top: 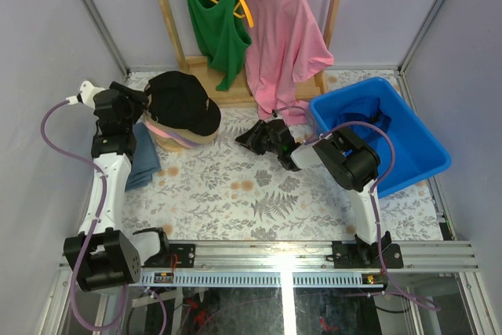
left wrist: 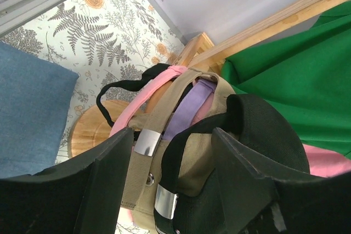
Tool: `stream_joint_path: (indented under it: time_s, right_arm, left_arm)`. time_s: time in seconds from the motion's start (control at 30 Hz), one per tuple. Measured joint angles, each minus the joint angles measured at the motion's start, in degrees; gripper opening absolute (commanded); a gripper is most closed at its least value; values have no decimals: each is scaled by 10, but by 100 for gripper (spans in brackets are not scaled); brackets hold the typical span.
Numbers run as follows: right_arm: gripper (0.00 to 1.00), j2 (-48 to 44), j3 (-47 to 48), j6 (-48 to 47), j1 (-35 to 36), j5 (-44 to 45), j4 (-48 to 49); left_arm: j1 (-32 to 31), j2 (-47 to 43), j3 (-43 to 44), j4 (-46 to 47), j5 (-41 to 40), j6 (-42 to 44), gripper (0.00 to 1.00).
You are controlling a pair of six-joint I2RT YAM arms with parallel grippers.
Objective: Stack the hats
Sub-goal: Stack the hat on the hat.
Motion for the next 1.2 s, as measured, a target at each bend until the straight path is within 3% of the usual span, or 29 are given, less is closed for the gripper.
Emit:
stream_joint_path:
  time_s: [0.37, 0.8, 1.2]
  right_arm:
    - [42, 0, 0, 0, -3, 0, 1]
    - [42, 0, 0, 1, -7, -7, 10]
    - [42, -27, 4, 39, -17, -31, 118]
  left_arm:
    - [0, 30, 0, 3, 13, 0, 54]
    - [-1, 47, 2, 22, 11, 9, 12]
    - [-1, 50, 17, 16, -5, 21, 1]
